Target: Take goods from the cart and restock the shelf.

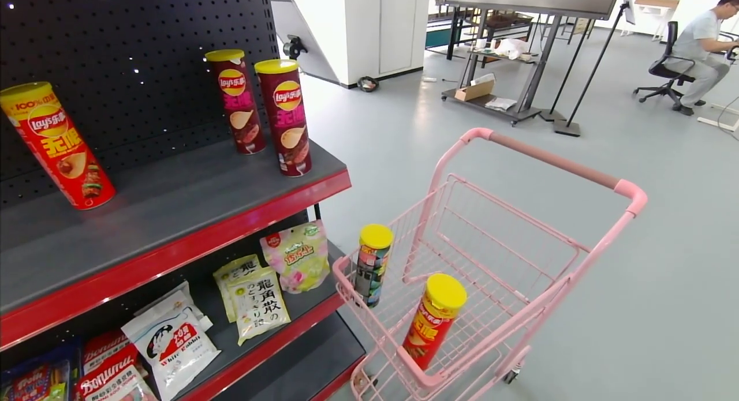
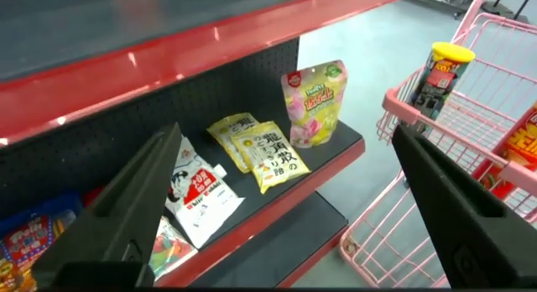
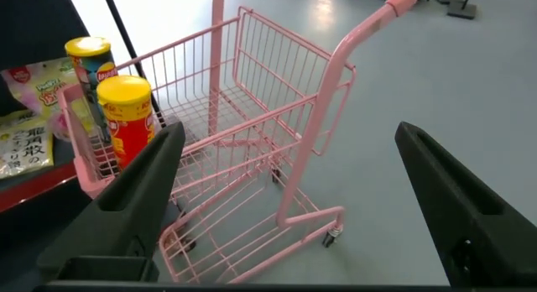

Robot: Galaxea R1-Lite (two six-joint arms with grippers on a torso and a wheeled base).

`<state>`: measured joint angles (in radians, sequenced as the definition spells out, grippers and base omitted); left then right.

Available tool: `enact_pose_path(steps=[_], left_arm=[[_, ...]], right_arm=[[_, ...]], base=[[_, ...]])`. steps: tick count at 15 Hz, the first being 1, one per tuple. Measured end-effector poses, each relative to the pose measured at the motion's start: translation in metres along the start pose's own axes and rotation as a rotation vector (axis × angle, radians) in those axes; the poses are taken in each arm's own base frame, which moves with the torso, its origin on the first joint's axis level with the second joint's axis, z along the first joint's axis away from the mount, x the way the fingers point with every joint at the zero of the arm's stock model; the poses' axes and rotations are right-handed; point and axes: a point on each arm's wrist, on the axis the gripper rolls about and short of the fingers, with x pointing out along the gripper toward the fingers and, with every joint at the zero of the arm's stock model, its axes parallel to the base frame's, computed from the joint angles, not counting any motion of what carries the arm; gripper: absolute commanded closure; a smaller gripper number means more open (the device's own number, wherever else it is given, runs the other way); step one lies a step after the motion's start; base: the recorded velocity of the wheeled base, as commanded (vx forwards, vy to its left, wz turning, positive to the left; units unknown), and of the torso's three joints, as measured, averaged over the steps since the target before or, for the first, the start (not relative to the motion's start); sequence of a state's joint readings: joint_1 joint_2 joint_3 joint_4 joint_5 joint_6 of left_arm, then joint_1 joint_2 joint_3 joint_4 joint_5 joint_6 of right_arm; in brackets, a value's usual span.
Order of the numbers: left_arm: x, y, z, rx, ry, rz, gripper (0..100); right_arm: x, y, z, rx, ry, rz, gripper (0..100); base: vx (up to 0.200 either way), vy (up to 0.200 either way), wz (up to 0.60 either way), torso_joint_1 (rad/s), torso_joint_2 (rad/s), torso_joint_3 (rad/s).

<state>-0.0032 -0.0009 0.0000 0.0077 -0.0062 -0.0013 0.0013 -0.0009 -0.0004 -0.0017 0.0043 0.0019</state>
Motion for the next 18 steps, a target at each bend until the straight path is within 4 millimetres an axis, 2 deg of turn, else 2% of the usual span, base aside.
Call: enact_pose_path(steps=[8, 18], left_arm=[[0.0, 0.0, 0.0001, 0.0, -0.001, 0.0, 0], [0.0, 0.0001, 0.0, 0.0, 0.0, 0.004, 0]], right_arm=[[0.0, 0.0, 0.0, -0.001, 0.001, 0.001, 0], [0.0008, 0.0004, 0.0011, -0.062, 0.011, 0.005, 0]], base=[[0.0, 0.0, 0.0, -0.162, 0.47, 0.301], [0.0, 0.0, 0.0, -0.007, 0.02, 0.015]])
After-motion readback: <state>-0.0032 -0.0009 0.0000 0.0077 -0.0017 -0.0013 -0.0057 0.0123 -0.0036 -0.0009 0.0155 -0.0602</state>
